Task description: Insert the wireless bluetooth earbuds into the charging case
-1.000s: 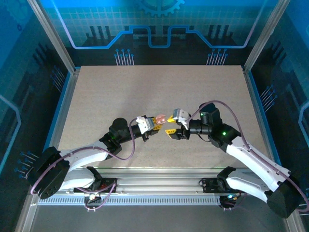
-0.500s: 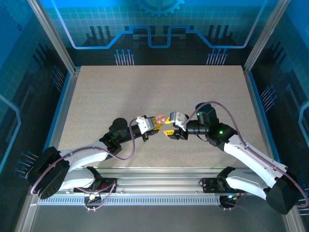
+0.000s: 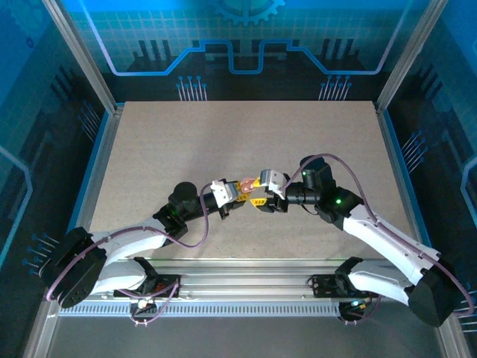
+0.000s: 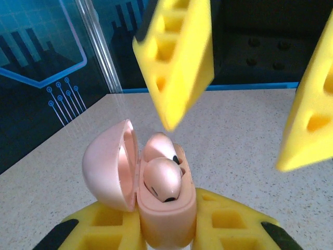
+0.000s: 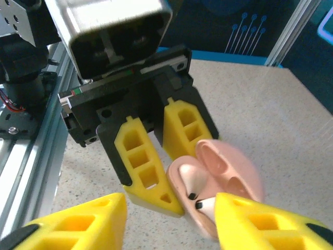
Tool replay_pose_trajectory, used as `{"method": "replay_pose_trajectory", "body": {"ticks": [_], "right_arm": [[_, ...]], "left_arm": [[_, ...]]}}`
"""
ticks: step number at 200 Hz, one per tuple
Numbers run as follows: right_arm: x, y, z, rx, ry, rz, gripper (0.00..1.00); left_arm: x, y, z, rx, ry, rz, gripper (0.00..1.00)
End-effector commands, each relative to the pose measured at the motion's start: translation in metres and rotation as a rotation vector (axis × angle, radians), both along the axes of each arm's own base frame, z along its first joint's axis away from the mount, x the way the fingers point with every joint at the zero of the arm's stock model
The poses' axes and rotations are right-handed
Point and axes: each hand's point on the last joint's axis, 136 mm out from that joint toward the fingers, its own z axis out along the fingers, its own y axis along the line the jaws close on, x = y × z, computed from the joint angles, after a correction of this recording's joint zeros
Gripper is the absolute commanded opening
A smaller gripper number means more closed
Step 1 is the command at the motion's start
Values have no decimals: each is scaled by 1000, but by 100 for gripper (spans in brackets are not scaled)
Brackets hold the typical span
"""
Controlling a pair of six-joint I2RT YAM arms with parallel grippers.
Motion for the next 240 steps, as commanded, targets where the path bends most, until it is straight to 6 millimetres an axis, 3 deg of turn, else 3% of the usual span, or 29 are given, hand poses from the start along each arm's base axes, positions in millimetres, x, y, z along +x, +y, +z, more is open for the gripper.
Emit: {"method": "replay_pose_trajectory", "body": {"ticks": [1,29,68,80,159,240], "right_arm": [[-1,-10,18,34,-90,3,54],[-1,-26,15,-19,-81,11,62],[3,-35,-2,-114,-53,47,65],[6,-32,4,-114,-56,57,66],[20,-13,-6,-96,-4,148,66],[5,2,-3,-84,49,320,56]], "left_arm": [[-6,-5,20,-23,-30,-45,18],[-10,-6,24,-34,-28,-63,18],[-13,-8,26,-37,-33,-77,18],[-14,-8,27,-39,-35,-80,18],[-18,-9,28,-40,-44,-92,18],[-18,-9,28,-37,-45,-92,18]]}}
